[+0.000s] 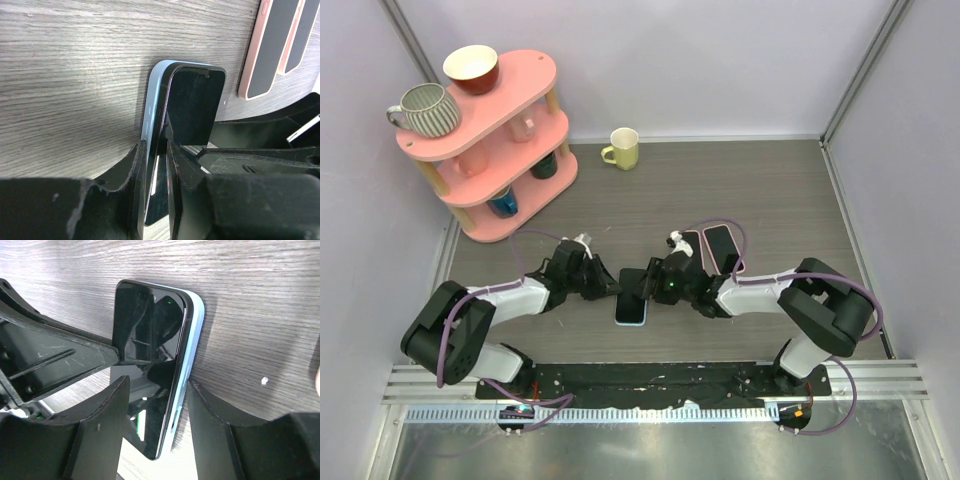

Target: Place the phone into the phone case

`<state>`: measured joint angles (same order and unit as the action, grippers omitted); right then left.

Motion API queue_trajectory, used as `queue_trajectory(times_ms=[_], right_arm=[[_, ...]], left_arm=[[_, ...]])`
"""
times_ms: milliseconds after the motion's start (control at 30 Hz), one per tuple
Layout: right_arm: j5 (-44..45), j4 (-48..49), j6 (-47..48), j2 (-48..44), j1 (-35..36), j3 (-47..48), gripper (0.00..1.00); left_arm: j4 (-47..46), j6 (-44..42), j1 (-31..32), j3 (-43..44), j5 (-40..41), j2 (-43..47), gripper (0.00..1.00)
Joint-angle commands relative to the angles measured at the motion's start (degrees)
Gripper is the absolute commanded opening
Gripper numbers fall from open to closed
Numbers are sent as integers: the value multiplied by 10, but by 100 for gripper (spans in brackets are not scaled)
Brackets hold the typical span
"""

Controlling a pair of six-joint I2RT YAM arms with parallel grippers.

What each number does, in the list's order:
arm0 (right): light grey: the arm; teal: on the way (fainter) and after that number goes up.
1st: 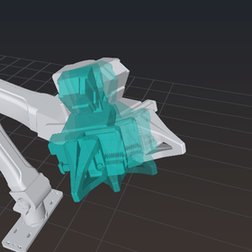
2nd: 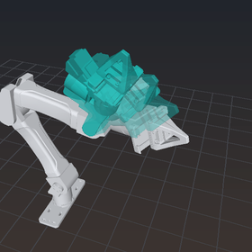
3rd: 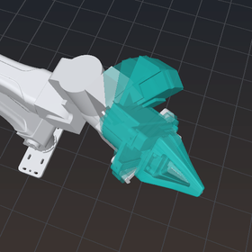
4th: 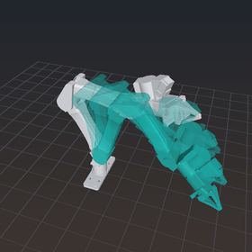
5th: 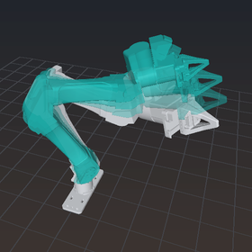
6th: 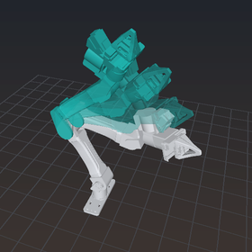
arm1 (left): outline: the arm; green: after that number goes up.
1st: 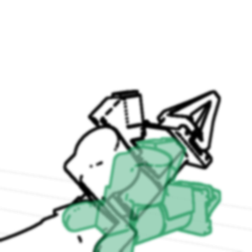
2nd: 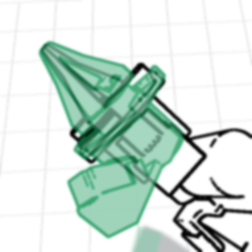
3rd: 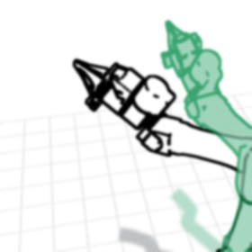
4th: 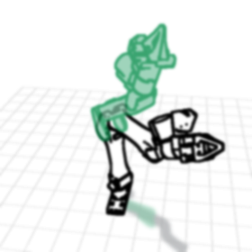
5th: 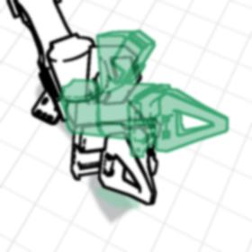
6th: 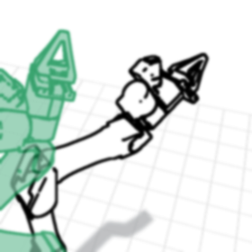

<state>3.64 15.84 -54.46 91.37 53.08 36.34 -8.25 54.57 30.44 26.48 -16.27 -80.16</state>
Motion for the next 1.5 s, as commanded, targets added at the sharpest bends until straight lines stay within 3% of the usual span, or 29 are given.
queue_trajectory(times_ms=[0, 267, 533, 900, 1000, 1067, 1233, 1467], right_arm=[[-107, 184, -56, -5, -10, -27, 55], [-159, 327, -106, 4, -22, -57, 56], [-170, 401, -139, 10, -31, -86, 56], [-169, 416, -151, 16, -38, -102, 56], [-152, 362, -139, 13, -40, -97, 56], [-140, 319, -129, 7, -39, -98, 50], [-147, 314, -113, 1, -40, -96, 33], [-186, 403, -125, 36, -40, -96, 29]], left_arm=[[20, 17, 12, -28, -44, -15, 19], [-18, 37, 12, -49, -71, -11, 19], [-50, 66, 12, -61, -97, -6, 19], [-46, 64, 12, -61, -95, 2, 19], [-41, 63, 12, -61, -92, 5, 19], [-35, 60, 12, -59, -90, 8, 19], [-29, 56, 12, -57, -86, 11, 19], [-34, 56, 12, -56, -89, 4, 19]])
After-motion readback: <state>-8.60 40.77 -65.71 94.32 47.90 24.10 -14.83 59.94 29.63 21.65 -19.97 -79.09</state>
